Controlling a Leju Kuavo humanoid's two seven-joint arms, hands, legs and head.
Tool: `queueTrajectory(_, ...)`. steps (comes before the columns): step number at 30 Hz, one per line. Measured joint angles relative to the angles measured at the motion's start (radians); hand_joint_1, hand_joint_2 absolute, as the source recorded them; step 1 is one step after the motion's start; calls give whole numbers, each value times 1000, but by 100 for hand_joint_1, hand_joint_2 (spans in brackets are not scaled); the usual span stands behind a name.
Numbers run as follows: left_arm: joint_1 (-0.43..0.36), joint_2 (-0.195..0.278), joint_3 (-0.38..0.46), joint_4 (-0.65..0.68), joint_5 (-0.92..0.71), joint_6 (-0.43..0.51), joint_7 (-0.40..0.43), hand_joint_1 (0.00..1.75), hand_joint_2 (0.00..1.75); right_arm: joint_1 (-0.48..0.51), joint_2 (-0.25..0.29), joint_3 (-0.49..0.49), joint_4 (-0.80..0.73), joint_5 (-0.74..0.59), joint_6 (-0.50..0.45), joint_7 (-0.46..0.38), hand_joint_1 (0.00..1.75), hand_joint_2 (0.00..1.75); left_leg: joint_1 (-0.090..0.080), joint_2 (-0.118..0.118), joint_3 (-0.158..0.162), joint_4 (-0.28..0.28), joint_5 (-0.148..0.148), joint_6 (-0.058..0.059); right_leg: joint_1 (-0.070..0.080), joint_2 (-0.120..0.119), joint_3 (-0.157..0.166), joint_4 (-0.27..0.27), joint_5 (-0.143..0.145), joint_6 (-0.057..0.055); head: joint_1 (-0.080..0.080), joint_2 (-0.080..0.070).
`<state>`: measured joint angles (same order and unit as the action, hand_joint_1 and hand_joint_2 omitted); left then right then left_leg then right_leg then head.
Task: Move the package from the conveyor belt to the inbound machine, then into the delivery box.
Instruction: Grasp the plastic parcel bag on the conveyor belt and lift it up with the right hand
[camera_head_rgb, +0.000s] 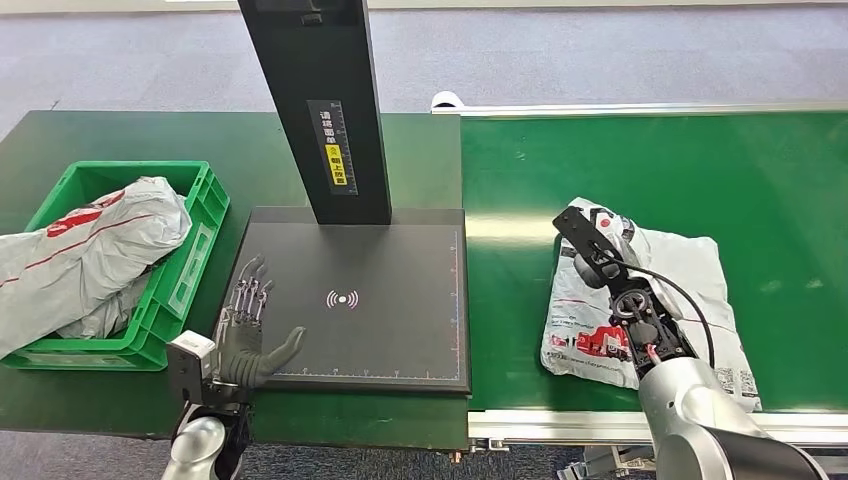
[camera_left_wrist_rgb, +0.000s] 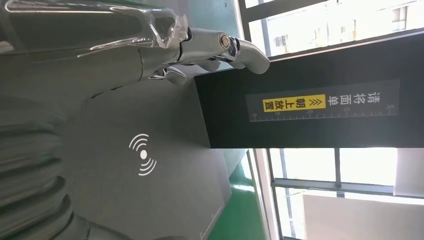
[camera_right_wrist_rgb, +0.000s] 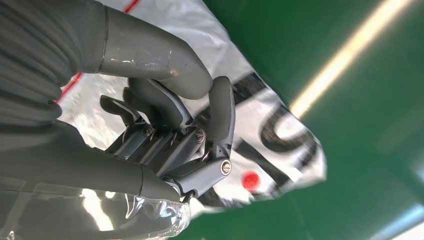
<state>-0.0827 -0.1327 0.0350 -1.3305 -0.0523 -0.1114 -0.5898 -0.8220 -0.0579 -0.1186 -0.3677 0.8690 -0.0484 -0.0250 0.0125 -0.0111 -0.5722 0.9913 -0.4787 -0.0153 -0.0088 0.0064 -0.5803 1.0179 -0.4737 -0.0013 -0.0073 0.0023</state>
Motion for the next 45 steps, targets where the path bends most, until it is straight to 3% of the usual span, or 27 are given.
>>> queueTrajectory(3, 1, 0, 0, -2, 0, 0, 0, 0, 175, -2, 11, 1, -17, 33, -34, 16, 0, 175, 0, 0, 0, 0, 0, 0, 0, 0, 0, 0, 0, 0, 0, 0)
queueTrajectory(7, 6, 0, 0, -12, 2, 5, 5, 0, 175, -5, 15, 12, -20, 123, -113, 219, 0, 175, 0, 0, 0, 0, 0, 0, 0, 0, 0, 0, 0, 0, 0, 0)
queueTrajectory(9, 12, 0, 1, -17, 2, 6, 7, 0, 175, -1, 6, 7, -19, 122, -131, 269, 0, 175, 0, 0, 0, 0, 0, 0, 0, 0, 0, 0, 0, 0, 0, 0)
queueTrajectory(14, 14, 0, 7, -18, 3, 7, 8, 0, 175, 14, -21, -30, -9, 93, -119, 269, 0, 175, 0, 0, 0, 0, 0, 0, 0, 0, 0, 0, 0, 0, 0, 0)
queueTrajectory(22, 2, -2, 9, -6, 9, -2, 7, 0, 175, 35, -45, -96, 15, 86, -3, 292, 0, 175, 0, 0, 0, 0, 0, 0, 0, 0, 0, 0, 0, 0, 0, 0)
queueTrajectory(28, -12, -3, 9, 12, 9, -7, 5, 0, 175, 38, -51, -103, 30, 98, 27, 304, 0, 175, 0, 0, 0, 0, 0, 0, 0, 0, 0, 0, 0, 0, 0, 0)
queueTrajectory(29, -14, -3, 9, 16, 9, -10, 4, 0, 175, 38, -52, -104, 32, 105, 43, 306, 7, 175, 0, 0, 0, 0, 0, 0, 0, 0, 0, 0, 0, 0, 0, 0)
queueTrajectory(32, -31, -3, 9, 36, 5, -20, -4, 0, 175, 37, -52, -104, 39, 134, 132, 301, 138, 175, 0, 0, 0, 0, 0, 0, 0, 0, 0, 0, 0, 0, 0, 0)
queueTrajectory(33, -39, -3, 9, 46, 2, -22, -7, 0, 175, 36, -50, -103, 40, 143, 165, 294, 175, 175, 0, 0, 0, 0, 0, 0, 0, 0, 0, 0, 0, 0, 0, 0)
queueTrajectory(37, -71, -3, 9, 82, -2, -23, -16, 0, 175, 21, -40, -95, 44, 175, 235, 272, 175, 175, 0, 1, 2, 0, 0, 0, 0, 0, 1, 0, 0, 0, 0, 0)
queueTrajectory(45, -80, -3, 9, 94, -3, -23, -17, 0, 175, 2, -20, -82, 48, 202, 231, 264, 175, 175, 0, 0, 2, 0, 0, 0, 0, 0, 1, 0, 0, 0, 0, 0)
